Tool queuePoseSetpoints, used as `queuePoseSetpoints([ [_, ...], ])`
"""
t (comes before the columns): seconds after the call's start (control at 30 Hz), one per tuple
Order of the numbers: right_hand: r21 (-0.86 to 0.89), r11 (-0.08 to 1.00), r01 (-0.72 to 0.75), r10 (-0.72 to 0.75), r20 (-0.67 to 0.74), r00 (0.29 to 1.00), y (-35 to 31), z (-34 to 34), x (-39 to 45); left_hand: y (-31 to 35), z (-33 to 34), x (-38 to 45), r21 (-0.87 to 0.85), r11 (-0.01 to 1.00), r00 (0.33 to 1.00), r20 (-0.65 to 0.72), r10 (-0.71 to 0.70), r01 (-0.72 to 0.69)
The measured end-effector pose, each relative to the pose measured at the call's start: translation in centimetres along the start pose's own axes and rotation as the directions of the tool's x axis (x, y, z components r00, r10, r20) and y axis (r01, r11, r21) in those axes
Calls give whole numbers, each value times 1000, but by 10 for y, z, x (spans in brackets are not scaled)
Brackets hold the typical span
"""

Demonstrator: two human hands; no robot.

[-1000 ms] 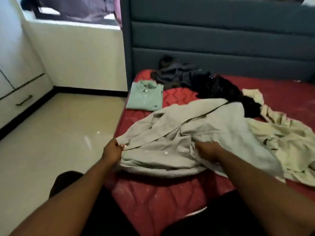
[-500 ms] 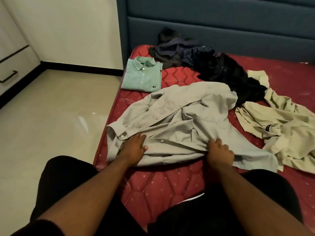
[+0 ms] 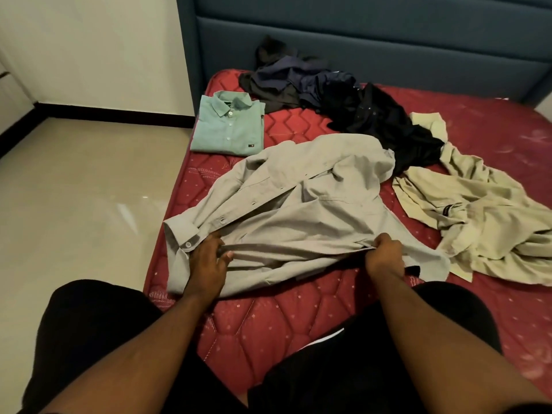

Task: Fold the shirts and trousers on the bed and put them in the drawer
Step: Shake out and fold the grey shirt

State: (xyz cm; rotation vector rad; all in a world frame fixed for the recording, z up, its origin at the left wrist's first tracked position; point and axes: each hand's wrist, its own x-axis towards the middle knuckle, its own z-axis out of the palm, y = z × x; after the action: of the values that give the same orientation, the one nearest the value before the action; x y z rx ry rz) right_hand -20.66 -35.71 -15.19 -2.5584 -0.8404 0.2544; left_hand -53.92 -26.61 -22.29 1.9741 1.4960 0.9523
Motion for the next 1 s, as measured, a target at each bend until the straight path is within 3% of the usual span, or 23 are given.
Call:
queuePoseSetpoints([
  [0.07, 155, 985, -72, 83, -67, 994, -1, -7, 11, -1, -5, -1, -16, 999, 998, -44, 38, -39],
  [0.1, 205, 978, -33, 62, -135, 989, -5, -12, 14, -1, -7, 0, -13, 999, 997, -61, 43, -44],
  [0.17, 220, 969, 113, -54, -256, 965, -14, -26, 16, 1, -8, 0, -16, 999, 996, -87, 32, -33],
  [0.27, 90, 941, 325, -291, -268, 918, -29, -52, 37, 5, -6, 3, -31, 999, 994, -105, -15, 12],
  [0.33, -118, 910, 398, -413, -158, 897, -49, -69, 68, 8, -8, 5, -28, 998, 991, -113, -66, 63],
  [0.4, -354, 827, 437, -441, 73, 895, -79, -86, 97, 14, -10, 8, -17, 994, 989, -105, -109, 108],
  [0.47, -563, 662, 495, -397, 296, 869, -117, -95, 112, 21, -12, 9, -32, 993, 990, -81, -115, 112],
  [0.57, -743, 362, 562, -542, 323, 776, -173, -83, 90, 33, -21, 12, -51, 999, 989, -147, -18, 11],
  [0.63, -591, 376, 714, -711, 310, 631, -194, -47, 50, 36, -26, 18, -55, 995, 970, -233, 67, -82],
  [0.67, -395, 408, 823, -765, 344, 545, -197, -21, 25, 37, -30, 23, -90, 991, 967, -246, 71, -96],
  [0.73, 44, 407, 912, -815, 469, 341, -197, 32, -31, 33, -38, 36, -109, 991, 984, -170, 58, -77],
  [0.8, 207, 405, 891, -800, 552, 235, -188, 80, -70, 17, -44, 45, -2, 995, 995, -23, 99, -99],
  [0.87, 217, 446, 868, -772, 585, 250, -178, 113, -86, 1, -50, 49, 139, 988, 993, 104, 53, -67],
  [1.0, 239, 490, 839, -831, 419, 366, -167, 138, -87, -16, -45, 48, 271, 961, 987, 160, 1, -45],
])
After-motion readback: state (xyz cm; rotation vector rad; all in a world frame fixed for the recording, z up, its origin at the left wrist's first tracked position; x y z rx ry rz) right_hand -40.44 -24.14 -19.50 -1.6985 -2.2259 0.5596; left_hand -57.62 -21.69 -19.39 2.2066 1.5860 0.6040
